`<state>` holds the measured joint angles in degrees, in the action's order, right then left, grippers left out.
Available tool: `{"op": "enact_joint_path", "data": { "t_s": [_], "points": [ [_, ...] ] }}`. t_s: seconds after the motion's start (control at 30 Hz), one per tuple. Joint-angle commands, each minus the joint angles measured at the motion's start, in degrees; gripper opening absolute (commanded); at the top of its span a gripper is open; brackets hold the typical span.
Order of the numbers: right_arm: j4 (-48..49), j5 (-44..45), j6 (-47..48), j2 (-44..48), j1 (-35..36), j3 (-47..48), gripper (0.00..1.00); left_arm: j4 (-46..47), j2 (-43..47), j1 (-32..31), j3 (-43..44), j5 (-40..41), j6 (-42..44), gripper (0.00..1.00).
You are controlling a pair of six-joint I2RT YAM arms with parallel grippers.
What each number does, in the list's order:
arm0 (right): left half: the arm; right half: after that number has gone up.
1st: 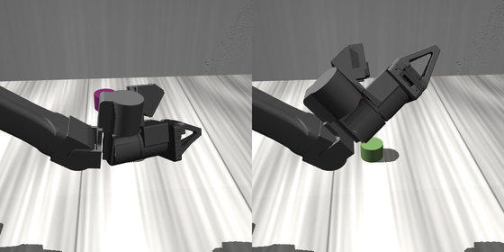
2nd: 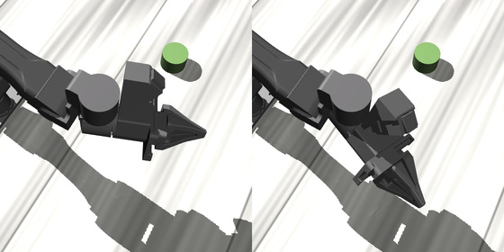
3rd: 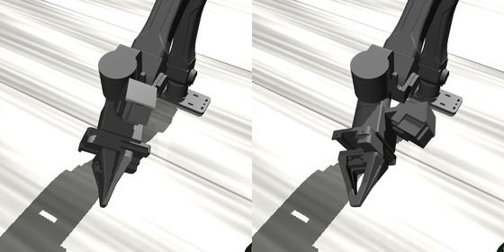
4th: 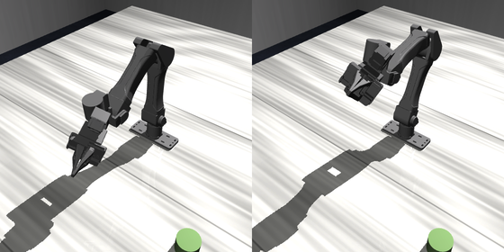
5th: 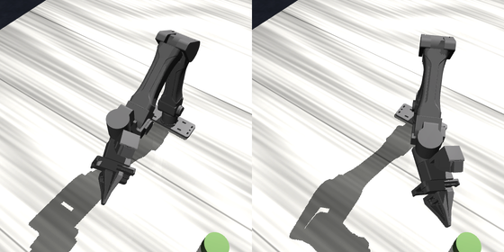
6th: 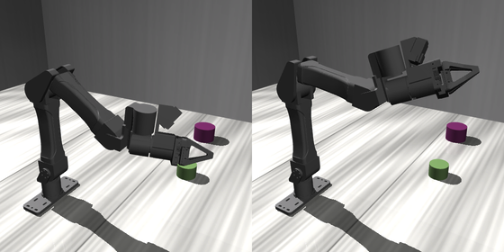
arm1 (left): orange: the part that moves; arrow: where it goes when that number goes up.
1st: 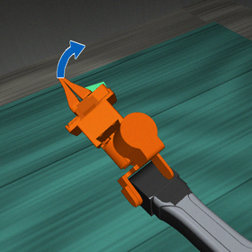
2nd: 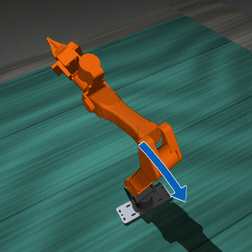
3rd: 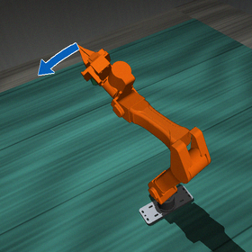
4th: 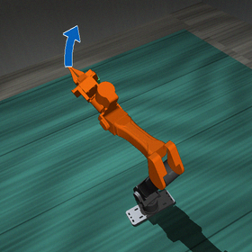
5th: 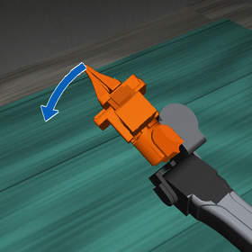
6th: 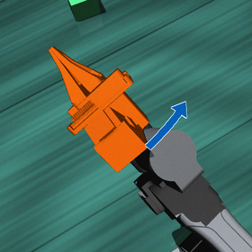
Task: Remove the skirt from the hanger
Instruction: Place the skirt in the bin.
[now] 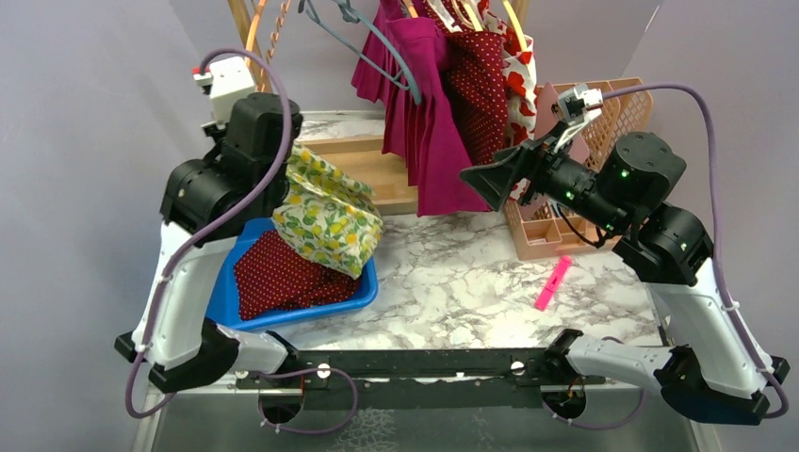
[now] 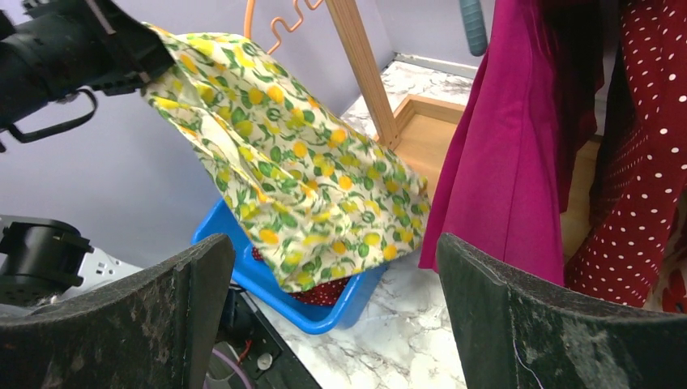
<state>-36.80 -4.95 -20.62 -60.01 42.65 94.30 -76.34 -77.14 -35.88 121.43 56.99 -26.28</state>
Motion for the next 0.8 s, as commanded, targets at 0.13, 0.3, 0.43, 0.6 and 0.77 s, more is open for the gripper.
{"op": "enact_joint_path", "data": {
  "t_s": [0.13,0.3,0.43,0.6,0.77],
  "points": [
    [2.5,-1.6,-0.2,-2.1,0.0,2.3,1.00,4.4,7.9,0.7,2.2,9.1,7.4,0.00],
    [3.2,-2.3,-0.2,-3.0,0.0,2.4,1.00,4.6,11.3,0.7,0.5,9.0,8.3,0.00],
    [3.6,-3.0,-0.4,-3.4,0.0,2.1,1.00,2.9,11.2,0.7,-2.1,5.3,6.2,0.00],
    [4.0,-3.4,-0.7,-3.2,0.0,1.8,1.00,5.6,9.6,0.7,-15.1,-4.6,-1.1,0.00],
    [3.4,-2.7,-0.8,-2.4,0.0,1.8,1.00,8.9,6.5,2.4,-24.9,-7.3,-11.1,0.00]
  ]
}}
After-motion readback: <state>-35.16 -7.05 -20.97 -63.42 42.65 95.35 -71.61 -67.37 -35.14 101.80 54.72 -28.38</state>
